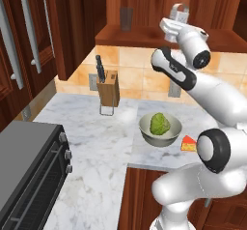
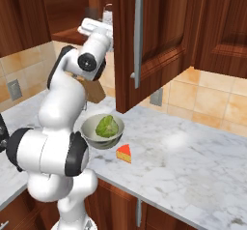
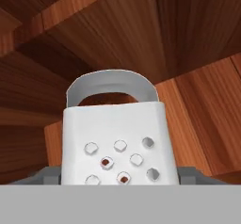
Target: Pick the cheese from the fridge and the cheese grater from the cabinet and place them next to the salad bowl.
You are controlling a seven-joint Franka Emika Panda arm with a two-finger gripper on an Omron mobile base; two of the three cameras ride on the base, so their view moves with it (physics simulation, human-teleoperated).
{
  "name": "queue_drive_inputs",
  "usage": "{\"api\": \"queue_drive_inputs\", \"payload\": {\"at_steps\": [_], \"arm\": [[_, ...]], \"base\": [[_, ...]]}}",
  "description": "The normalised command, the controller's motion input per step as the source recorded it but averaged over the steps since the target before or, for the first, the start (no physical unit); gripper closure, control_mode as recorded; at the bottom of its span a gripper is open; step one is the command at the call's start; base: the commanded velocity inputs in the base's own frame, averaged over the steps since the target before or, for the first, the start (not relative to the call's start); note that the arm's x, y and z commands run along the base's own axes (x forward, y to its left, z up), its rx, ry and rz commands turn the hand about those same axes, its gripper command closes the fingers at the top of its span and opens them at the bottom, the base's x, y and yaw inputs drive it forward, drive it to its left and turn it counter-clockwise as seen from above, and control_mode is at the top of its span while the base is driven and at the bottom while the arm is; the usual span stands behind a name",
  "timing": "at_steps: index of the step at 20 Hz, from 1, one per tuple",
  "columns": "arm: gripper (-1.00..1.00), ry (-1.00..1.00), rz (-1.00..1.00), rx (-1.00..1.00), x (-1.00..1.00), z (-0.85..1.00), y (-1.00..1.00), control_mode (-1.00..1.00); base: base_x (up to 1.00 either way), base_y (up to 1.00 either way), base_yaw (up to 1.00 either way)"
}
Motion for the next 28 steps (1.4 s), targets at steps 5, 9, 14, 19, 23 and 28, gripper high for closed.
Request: {"api": "queue_drive_inputs", "payload": {"at_steps": [5,9,14,19,23,28], "arm": [[1.0,-0.03,0.0,0.0,-0.93,0.01,0.17,-1.0],[1.0,0.0,0.0,0.0,-0.95,0.07,0.3,-1.0],[1.0,0.0,0.0,0.0,-0.98,0.0,0.3,-1.0],[1.0,0.02,0.03,0.01,-0.79,-0.21,0.07,-1.0],[1.0,0.02,0.09,0.0,-0.84,-0.49,0.0,-1.0],[1.0,0.08,0.08,0.0,-0.62,-0.66,0.0,-1.0]], "base": [[0.0,0.0,0.0],[0.0,0.0,0.0],[0.0,0.0,0.0],[0.0,0.0,0.0],[0.0,0.0,0.0],[0.0,0.0,0.0]]}}
